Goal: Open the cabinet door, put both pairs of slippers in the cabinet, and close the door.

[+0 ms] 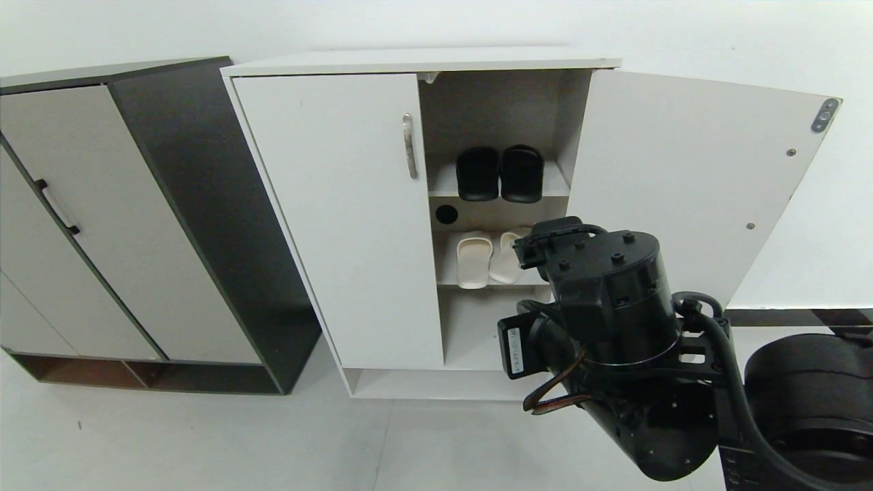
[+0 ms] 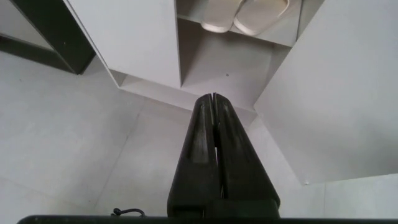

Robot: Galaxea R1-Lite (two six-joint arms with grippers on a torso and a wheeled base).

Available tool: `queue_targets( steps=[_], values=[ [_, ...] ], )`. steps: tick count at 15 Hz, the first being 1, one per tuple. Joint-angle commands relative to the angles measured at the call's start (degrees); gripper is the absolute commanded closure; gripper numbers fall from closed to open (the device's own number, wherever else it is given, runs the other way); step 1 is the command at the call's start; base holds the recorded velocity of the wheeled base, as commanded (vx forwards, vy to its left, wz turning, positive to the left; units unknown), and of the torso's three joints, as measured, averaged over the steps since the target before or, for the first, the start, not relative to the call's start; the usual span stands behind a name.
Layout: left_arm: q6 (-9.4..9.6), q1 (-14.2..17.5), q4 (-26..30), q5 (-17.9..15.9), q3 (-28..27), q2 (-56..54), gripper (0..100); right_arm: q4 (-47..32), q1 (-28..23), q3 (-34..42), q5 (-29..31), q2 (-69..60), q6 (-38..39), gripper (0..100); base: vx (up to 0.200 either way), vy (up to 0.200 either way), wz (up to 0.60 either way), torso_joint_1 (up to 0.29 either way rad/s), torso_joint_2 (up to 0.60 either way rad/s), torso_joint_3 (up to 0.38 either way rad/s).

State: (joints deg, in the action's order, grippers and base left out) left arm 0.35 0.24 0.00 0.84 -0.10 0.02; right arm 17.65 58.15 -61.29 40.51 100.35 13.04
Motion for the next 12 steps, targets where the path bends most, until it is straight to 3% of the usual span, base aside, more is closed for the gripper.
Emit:
queue_targets(
  steps=[1, 3, 6, 12],
  values=[
    [0.0, 0.0, 0.0, 0.0, 0.0, 0.1, 100, -0.1, 0.0, -0.1, 0.0, 0.1, 0.0, 100, 0.0, 0.0, 0.0, 0.0, 0.0, 0.0],
    [0.0, 0.0, 0.0, 0.0, 0.0, 0.1, 100, -0.1, 0.0, -0.2, 0.0, 0.1, 0.0, 100, 0.0, 0.0, 0.0, 0.004, -0.1, -0.106],
    [0.0, 0.0, 0.0, 0.0, 0.0, 0.1, 100, -0.1, 0.0, -0.2, 0.0, 0.1, 0.0, 100, 0.0, 0.0, 0.0, 0.02, -0.22, -0.339],
    [0.0, 0.0, 0.0, 0.0, 0.0, 0.1, 100, -0.2, 0.0, -0.2, 0.0, 0.0, 0.0, 100, 0.0, 0.0, 0.0, 0.082, -0.51, -0.352]
  ],
)
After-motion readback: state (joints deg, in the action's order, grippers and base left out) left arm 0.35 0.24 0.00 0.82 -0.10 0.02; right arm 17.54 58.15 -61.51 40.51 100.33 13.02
